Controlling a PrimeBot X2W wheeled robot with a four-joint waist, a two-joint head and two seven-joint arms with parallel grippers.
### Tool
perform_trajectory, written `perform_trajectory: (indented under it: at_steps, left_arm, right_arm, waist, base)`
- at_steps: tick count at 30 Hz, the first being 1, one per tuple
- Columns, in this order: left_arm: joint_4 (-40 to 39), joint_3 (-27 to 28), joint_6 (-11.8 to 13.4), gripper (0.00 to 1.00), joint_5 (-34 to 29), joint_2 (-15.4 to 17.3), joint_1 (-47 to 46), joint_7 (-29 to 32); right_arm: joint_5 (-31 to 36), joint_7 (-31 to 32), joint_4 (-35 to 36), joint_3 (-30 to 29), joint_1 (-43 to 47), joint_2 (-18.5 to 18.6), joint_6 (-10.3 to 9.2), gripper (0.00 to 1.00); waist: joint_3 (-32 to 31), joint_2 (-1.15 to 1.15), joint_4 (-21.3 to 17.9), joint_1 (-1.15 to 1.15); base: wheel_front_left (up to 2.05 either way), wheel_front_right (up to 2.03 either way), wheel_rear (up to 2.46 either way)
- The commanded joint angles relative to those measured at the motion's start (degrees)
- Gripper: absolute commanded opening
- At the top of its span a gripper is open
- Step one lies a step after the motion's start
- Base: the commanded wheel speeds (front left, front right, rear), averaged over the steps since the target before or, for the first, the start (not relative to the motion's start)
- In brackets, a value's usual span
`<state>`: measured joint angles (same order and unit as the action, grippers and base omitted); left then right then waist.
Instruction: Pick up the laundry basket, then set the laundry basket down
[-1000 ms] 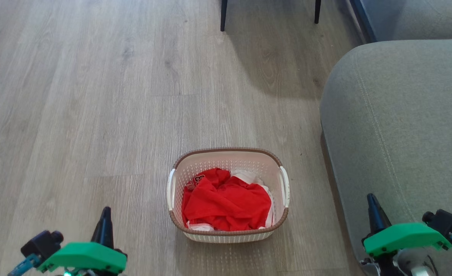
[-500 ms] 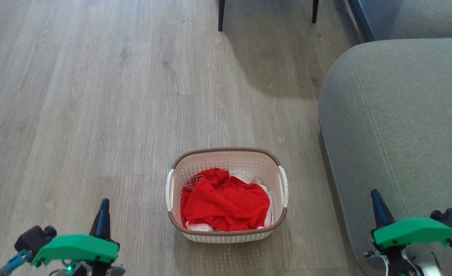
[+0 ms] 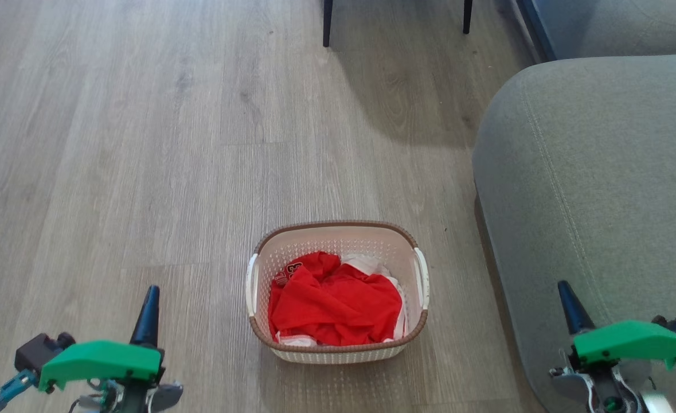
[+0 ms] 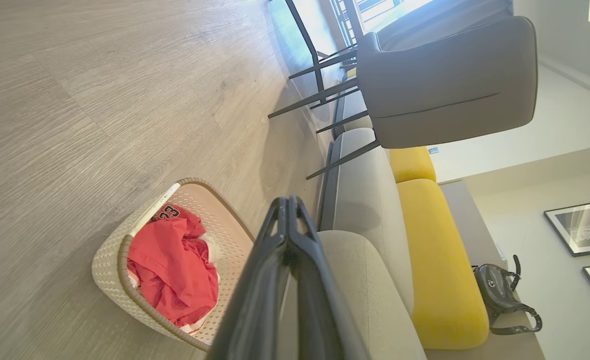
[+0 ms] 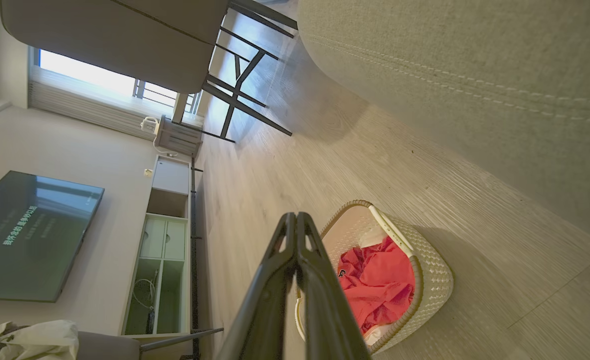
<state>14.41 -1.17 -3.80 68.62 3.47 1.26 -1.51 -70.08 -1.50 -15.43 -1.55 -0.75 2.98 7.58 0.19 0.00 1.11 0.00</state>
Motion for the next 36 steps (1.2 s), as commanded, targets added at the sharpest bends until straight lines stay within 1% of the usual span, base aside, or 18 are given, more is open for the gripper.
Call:
perform_trajectory:
  at_steps: [1,36]
  left_arm:
    - [-1.5,1.9,-0.7,0.00,1.5,0.9,-3.1,0.3]
    - [-0.5,5.7,-3.6,0.00,24.1,0.7,-7.1,6.3]
  right_arm:
    - [-1.5,0.4,1.8,0.5,-3.1,1.2,-0.06,0.00]
    - [-22.6,6.3,1.5,-3.1,-5.2,1.2,-0.09,0.00]
  waist:
    - [0.0,0.00,0.0,0.00]
    - [0.0,0.00,-1.1,0.00]
  base:
    - [0.00,0.00,0.00]
    - [0.00,0.00,0.00]
